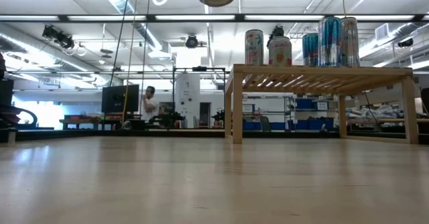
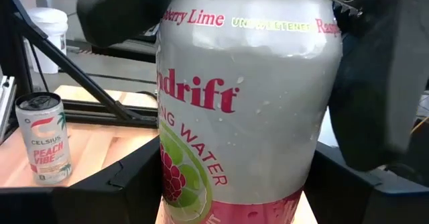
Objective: Place canned beverage on shelf
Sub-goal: Put the pink-white soda can on the shelf aligned with the other pink-white soda can
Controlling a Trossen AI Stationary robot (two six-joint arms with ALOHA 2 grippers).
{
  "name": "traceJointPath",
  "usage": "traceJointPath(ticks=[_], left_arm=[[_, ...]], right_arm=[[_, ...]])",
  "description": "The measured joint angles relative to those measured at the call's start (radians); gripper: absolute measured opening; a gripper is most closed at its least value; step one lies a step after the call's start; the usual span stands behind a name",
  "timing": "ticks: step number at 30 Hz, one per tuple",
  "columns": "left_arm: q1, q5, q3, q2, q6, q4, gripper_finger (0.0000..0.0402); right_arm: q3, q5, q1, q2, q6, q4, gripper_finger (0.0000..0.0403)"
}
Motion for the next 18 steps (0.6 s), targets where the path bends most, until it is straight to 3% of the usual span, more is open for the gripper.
traceJointPath(ticks=[7, 12, 18], left_arm=[[0.004, 0.007, 0.000, 0.002, 0.001, -0.004, 0.0316], [0.038, 0.014, -0.001, -0.002, -0.081, 0.027, 0.0316], [0.103, 0.115, 0.000, -0.008, -0.185, 0.044, 0.0316]], right_arm=[[0.001, 0.013, 0.000, -0.001, 0.045, -0.021, 0.0294], [0.002, 0.097, 0.008, -0.002, 0.058, -0.052, 0.0294], [0.001, 0.253, 0.038, -0.002, 0.054, -0.091, 0.0294]])
